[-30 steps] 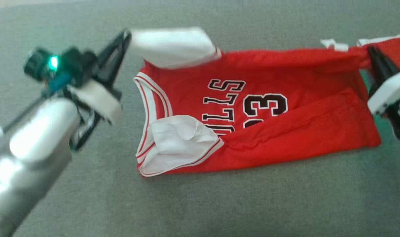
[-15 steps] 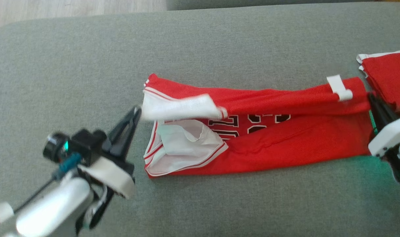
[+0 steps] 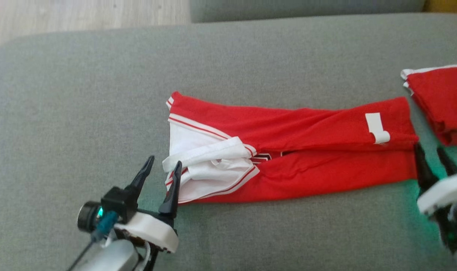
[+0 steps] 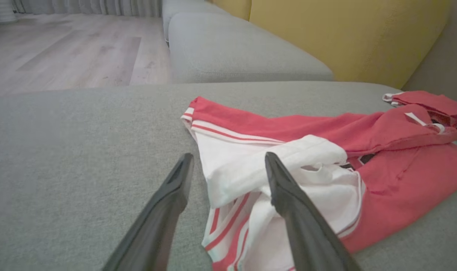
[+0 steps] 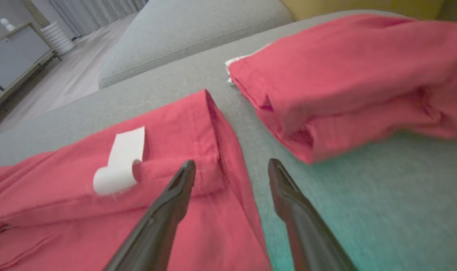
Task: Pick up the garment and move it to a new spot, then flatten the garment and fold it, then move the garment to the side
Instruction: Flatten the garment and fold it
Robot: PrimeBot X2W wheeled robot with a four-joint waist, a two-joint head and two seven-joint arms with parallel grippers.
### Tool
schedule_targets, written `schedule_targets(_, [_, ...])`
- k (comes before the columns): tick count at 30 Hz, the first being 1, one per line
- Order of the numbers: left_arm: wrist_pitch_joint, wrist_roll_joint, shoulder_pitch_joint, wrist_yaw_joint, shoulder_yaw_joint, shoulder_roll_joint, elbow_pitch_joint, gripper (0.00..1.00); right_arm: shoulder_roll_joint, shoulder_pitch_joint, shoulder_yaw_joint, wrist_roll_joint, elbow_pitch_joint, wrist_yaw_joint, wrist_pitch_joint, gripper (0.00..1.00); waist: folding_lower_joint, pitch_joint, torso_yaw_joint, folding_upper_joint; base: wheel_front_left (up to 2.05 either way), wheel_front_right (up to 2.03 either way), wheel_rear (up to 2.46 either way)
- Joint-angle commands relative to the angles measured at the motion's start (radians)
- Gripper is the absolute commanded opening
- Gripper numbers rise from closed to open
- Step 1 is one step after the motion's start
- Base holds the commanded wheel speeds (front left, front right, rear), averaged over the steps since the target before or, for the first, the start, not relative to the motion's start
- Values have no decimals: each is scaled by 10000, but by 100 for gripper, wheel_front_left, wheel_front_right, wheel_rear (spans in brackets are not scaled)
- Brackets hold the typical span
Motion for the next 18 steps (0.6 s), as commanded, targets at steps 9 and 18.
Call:
schedule_targets(9, [-125, 3127, 2266, 1215, 3005, -1288, -1325, 100, 632, 1519, -1187, -363, -438, -7, -401, 100, 0, -1077, 306, -1, 0, 0, 0])
schedule_targets(18, [-127, 4933, 3857, 616, 4011, -2653, -1956, 100, 964, 651, -2789, -1498, 733, -7, -86, 100, 0, -1054, 1355, -1, 0, 0, 0])
